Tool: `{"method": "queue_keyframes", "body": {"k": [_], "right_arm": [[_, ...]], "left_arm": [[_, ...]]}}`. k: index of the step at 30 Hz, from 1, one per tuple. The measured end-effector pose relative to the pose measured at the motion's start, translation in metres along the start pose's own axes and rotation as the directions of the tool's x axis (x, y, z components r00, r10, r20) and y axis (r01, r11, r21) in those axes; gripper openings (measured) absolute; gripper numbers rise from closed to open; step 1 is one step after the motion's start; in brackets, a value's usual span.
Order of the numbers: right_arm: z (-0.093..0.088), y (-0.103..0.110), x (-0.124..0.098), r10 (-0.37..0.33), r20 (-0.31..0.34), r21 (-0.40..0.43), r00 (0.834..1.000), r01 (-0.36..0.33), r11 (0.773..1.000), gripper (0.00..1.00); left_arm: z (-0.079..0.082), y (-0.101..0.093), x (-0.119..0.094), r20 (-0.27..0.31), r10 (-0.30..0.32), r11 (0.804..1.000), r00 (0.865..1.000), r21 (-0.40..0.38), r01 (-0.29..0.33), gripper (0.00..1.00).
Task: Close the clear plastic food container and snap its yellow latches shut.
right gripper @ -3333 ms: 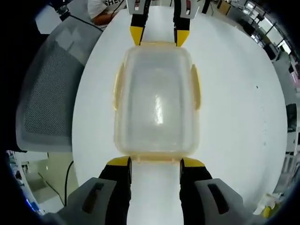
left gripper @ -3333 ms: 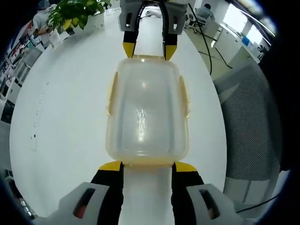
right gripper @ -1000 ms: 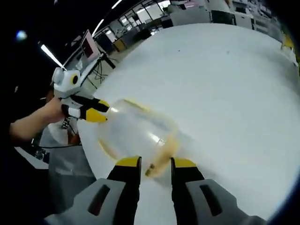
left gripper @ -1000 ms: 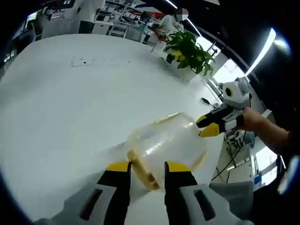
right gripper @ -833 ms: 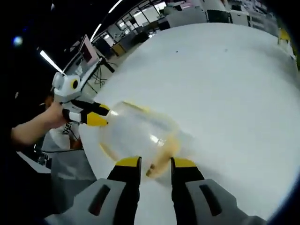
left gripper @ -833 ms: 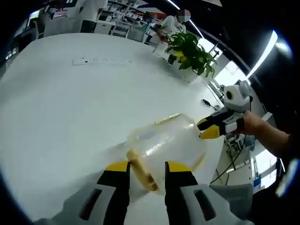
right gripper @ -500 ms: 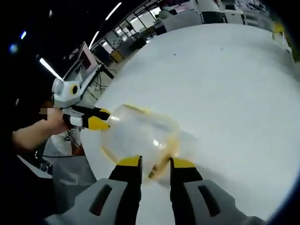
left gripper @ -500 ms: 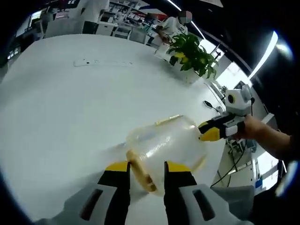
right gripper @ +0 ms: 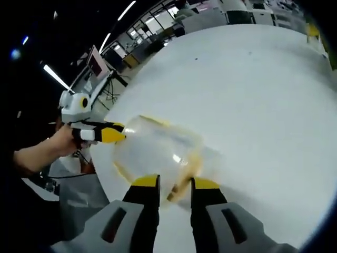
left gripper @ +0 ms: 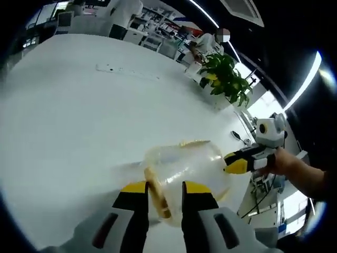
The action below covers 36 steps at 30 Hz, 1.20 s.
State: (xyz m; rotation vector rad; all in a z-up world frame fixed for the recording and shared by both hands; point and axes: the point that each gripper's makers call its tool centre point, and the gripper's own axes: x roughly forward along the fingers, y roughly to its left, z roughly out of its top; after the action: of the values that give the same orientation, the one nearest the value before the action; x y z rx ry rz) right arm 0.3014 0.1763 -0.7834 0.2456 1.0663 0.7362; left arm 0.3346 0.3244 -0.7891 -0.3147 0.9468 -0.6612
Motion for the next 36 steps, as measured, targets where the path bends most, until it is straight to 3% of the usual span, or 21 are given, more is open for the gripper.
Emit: {"method": "queue_keyframes", "body": {"k": [7,15,20,25,27,31,32,33,35,36], "right_arm": [[0.002,-0.002,-0.001,-0.005,-0.015,0.003,1.0,0.005,1.0,0.2],[0.003,-0.002,-0.001,-0.011,-0.032,-0.011,0.999,0.011,1.0,0.21],[0.004,-0.001,-0.002,-0.014,-0.032,-0.031,0.999,0.013,0.999,0.22],[0.009,0.0,-0.003,-0.089,-0.076,-0.237,0.993,0.069,0.969,0.24],[0.011,0.0,-0.003,-0.114,-0.095,-0.304,0.989,0.08,0.949,0.25],[0.017,0.0,-0.003,-0.176,-0.107,-0.477,0.979,0.105,0.873,0.29],[0.018,0.001,-0.003,-0.189,-0.109,-0.539,0.976,0.102,0.836,0.3],[0.018,0.001,-0.004,-0.199,-0.11,-0.558,0.974,0.105,0.823,0.31],[0.018,0.002,-0.004,-0.193,-0.126,-0.601,0.973,0.08,0.795,0.32],[0.018,0.003,-0.003,-0.191,-0.121,-0.62,0.974,0.076,0.781,0.34]], "left_arm": [[0.003,-0.003,0.001,-0.038,0.014,1.0,0.999,0.005,-0.014,0.18],[0.004,-0.004,-0.002,-0.04,0.02,0.999,0.999,0.032,-0.019,0.2],[0.009,-0.005,-0.002,-0.023,0.046,0.986,0.999,0.163,-0.041,0.22],[0.012,-0.009,-0.002,-0.03,0.07,0.959,0.997,0.277,-0.059,0.24],[0.014,-0.009,-0.003,-0.038,0.081,0.938,0.996,0.342,-0.063,0.25],[0.014,-0.012,-0.003,-0.071,0.093,0.906,0.993,0.419,-0.055,0.27],[0.014,-0.012,-0.006,-0.086,0.106,0.882,0.991,0.469,-0.053,0.28],[0.015,-0.011,-0.007,-0.09,0.126,0.865,0.988,0.498,-0.065,0.29],[0.021,-0.014,-0.007,-0.083,0.144,0.785,0.986,0.616,-0.063,0.3],[0.022,-0.018,-0.007,-0.088,0.148,0.729,0.985,0.683,-0.049,0.3]]}}
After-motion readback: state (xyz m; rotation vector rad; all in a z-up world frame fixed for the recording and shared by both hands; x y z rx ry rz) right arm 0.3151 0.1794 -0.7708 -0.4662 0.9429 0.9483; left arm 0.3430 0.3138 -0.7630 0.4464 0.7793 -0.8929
